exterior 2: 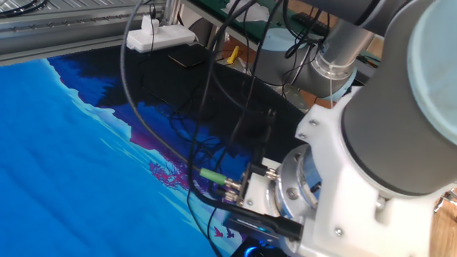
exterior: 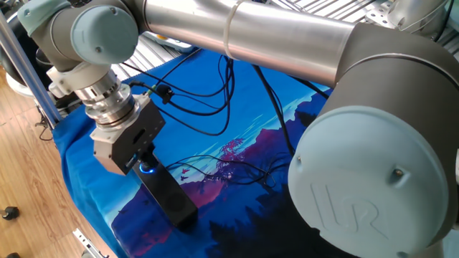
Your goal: Turn the knob to increase the volume of the speaker
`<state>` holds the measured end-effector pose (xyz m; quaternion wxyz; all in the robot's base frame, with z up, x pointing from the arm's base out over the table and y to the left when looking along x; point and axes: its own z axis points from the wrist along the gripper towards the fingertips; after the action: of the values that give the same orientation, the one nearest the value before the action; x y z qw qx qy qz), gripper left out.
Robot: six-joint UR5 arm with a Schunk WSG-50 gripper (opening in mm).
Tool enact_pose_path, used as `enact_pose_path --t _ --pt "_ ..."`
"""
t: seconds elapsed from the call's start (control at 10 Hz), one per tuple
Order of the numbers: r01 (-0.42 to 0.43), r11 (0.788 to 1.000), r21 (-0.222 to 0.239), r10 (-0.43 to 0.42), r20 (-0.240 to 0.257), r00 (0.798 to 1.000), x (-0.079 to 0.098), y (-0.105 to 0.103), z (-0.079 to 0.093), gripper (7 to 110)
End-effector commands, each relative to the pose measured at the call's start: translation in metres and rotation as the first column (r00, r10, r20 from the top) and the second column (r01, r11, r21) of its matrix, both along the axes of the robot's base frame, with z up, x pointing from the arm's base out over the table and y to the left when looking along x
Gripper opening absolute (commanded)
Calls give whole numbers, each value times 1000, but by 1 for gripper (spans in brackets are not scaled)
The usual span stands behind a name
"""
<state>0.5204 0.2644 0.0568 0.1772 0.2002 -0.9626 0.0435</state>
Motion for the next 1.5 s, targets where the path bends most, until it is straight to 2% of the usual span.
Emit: enact_pose_path --t 0.0,0.5,1.4 --pt "-10 1000 5 10 3 1000 3 -5 -2 7" --pt "-9 1000 15 9 4 1000 5 -2 -5 7" --pt "9 1000 22 -9 3 1000 -3 10 -14 7"
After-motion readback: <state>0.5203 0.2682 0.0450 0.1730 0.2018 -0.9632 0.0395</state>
